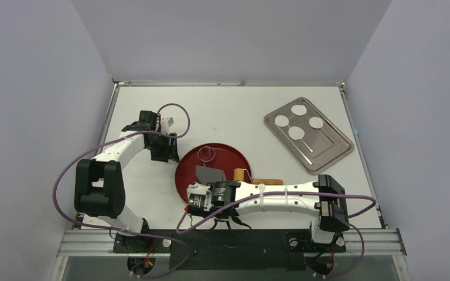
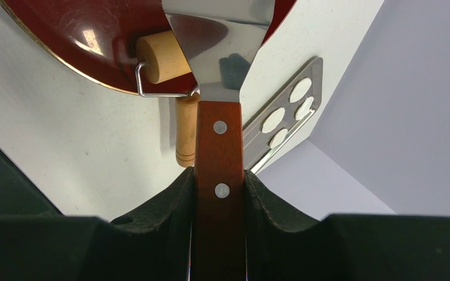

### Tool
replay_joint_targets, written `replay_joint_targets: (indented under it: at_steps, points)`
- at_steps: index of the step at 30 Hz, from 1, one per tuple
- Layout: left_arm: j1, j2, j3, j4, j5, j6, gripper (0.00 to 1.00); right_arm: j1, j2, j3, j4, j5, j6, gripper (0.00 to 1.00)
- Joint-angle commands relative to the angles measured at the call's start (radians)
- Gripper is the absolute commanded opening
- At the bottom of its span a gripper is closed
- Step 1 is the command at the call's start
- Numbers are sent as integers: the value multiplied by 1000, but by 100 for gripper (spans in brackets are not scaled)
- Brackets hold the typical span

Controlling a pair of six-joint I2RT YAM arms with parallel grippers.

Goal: Roll out the dumpling wrappers from the dough
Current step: Remove the dumpling wrapper from the work surface.

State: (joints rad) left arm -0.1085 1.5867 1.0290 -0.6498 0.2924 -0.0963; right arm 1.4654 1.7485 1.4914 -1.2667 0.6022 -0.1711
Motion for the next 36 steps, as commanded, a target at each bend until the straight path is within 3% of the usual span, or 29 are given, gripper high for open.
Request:
replay_joint_targets:
  at_steps: [1,23,36]
  points:
    - [8,-38,8,27,-1,4,51,21,-2,48,18,20,-15,0]
    - [9,-33,13,29,-2,1,51,71,-14,67,-60,-80,35,0]
    - [2,-50,-31,43,-21,20,50,98,-46,69,-75,5,35,0]
